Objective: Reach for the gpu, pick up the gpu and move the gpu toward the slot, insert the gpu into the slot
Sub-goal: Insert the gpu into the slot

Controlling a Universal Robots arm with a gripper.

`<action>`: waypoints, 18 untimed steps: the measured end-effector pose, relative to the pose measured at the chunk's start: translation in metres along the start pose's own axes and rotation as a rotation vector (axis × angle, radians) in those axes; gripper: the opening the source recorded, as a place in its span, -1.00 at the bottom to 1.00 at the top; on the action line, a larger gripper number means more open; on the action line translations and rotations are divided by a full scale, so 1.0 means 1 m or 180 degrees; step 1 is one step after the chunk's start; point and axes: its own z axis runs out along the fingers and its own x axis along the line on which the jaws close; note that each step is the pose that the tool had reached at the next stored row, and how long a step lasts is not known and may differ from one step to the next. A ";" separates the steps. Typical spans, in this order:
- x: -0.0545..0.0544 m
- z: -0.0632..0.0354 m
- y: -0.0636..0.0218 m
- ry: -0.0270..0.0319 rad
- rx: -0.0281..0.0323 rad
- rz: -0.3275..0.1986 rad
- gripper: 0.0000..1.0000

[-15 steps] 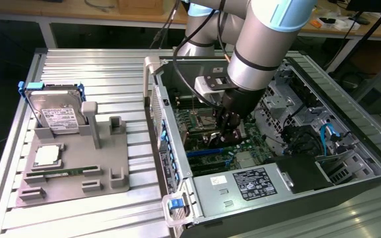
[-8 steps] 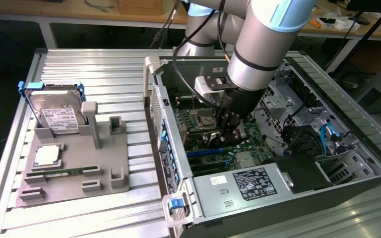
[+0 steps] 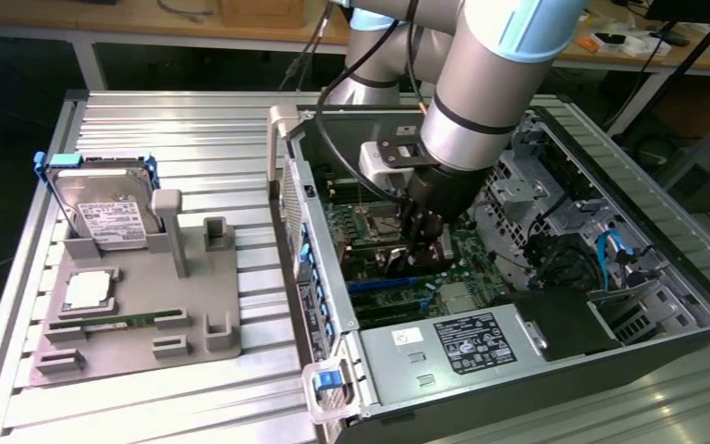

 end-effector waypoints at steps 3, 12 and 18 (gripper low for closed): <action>0.000 0.0009 0.0037 0.0000 0.0000 0.0002 -0.45; 0.000 0.0030 0.0075 0.0000 0.0000 0.0015 -0.45; 0.000 0.0062 0.0094 -0.0004 0.0000 0.0016 -0.45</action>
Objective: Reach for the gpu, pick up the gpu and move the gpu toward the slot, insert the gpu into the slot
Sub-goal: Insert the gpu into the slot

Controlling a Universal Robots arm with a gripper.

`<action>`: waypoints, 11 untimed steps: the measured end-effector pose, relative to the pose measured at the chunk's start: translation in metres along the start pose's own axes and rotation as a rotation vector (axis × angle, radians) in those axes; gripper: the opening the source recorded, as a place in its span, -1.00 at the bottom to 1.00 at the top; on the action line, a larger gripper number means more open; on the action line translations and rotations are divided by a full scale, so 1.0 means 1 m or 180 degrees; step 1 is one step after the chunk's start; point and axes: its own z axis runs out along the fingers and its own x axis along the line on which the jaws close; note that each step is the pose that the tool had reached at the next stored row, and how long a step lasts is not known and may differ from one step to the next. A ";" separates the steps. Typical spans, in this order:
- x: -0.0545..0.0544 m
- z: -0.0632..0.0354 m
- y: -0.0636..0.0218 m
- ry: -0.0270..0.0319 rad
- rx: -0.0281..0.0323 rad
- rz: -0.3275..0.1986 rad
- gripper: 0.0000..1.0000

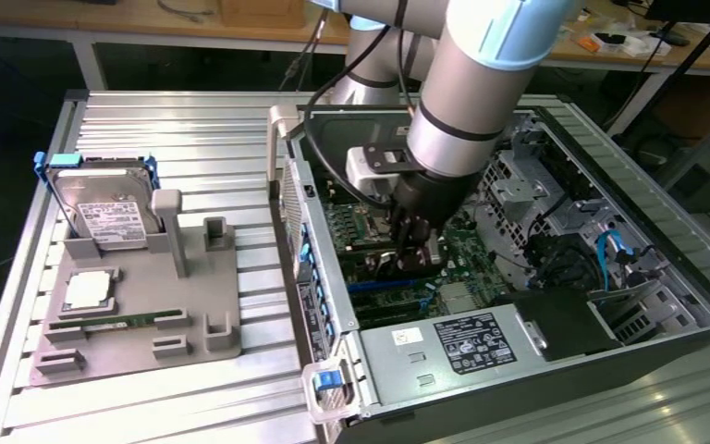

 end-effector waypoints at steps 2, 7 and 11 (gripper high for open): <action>0.000 0.0013 0.0001 -0.0002 0.0000 0.0000 -0.45; 0.000 0.0042 0.0009 -0.0011 -0.0001 0.0000 -0.45; 0.000 0.0071 0.0023 -0.0020 -0.0001 0.0000 -0.45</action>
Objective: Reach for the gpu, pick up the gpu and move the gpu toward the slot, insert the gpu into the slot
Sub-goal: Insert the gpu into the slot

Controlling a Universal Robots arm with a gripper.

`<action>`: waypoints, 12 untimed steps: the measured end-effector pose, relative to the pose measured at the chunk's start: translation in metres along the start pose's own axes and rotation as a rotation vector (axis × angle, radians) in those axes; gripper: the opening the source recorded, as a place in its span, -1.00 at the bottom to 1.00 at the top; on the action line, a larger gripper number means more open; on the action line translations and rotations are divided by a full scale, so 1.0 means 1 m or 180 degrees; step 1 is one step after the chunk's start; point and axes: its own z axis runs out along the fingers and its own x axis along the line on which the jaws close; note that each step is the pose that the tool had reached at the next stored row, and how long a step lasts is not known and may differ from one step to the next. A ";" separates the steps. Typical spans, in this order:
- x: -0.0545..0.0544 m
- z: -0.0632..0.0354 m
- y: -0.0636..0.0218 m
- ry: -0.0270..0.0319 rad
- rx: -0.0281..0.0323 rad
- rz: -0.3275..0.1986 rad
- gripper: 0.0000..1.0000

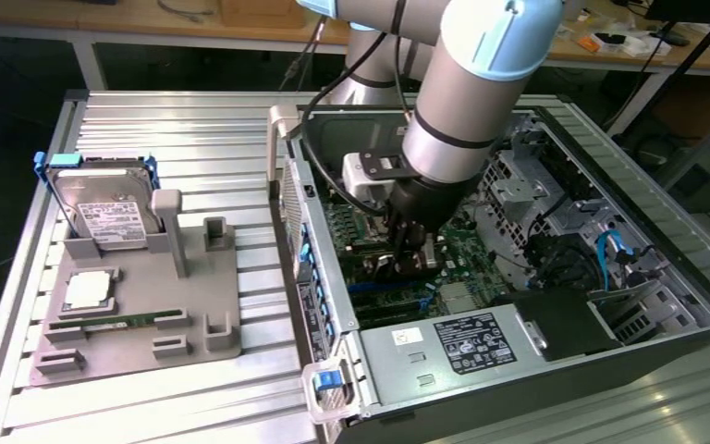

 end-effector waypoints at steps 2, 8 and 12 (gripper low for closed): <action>0.000 0.0010 0.0005 -0.0003 0.0000 0.0000 -0.45; 0.000 0.0015 0.0006 -0.0006 -0.0043 0.0002 -0.45; 0.000 0.0016 0.0004 -0.0006 -0.0078 0.0005 -0.45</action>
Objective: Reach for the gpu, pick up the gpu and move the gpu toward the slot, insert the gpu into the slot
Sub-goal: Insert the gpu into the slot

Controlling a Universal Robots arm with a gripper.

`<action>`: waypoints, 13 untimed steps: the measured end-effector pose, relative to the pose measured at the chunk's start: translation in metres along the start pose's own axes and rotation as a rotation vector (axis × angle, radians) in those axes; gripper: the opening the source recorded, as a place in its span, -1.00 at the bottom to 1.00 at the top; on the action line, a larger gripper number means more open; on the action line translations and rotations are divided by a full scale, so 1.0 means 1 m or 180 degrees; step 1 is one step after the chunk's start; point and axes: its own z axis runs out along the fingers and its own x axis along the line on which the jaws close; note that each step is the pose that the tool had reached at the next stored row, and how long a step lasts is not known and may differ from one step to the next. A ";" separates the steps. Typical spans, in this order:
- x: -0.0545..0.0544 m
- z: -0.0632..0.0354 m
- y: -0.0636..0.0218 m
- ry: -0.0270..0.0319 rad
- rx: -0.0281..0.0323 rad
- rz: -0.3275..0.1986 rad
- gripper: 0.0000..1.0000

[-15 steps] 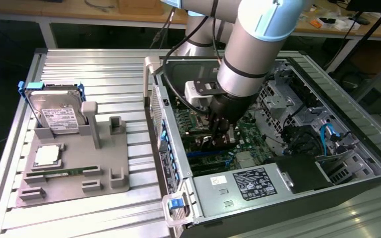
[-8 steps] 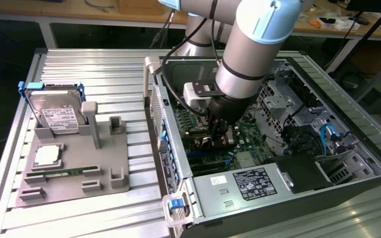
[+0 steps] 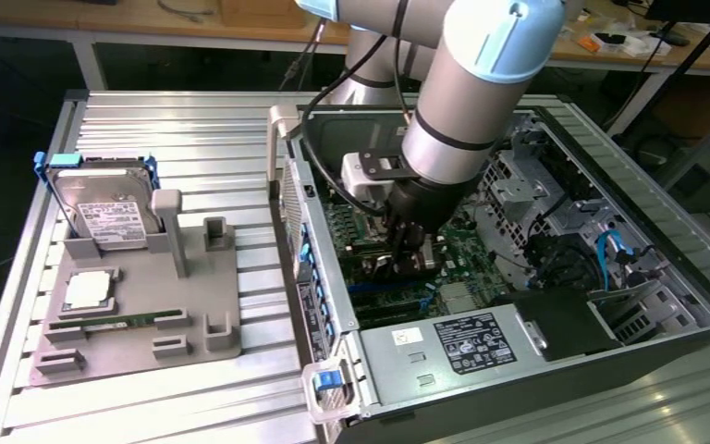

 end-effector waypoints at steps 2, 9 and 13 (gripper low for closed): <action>0.000 0.0003 0.0002 -0.0002 -0.0015 0.0003 -0.45; 0.000 0.0050 0.0000 -0.0003 -0.0023 0.0003 -0.45; 0.000 0.0059 0.0000 -0.0003 -0.0025 0.0003 -0.45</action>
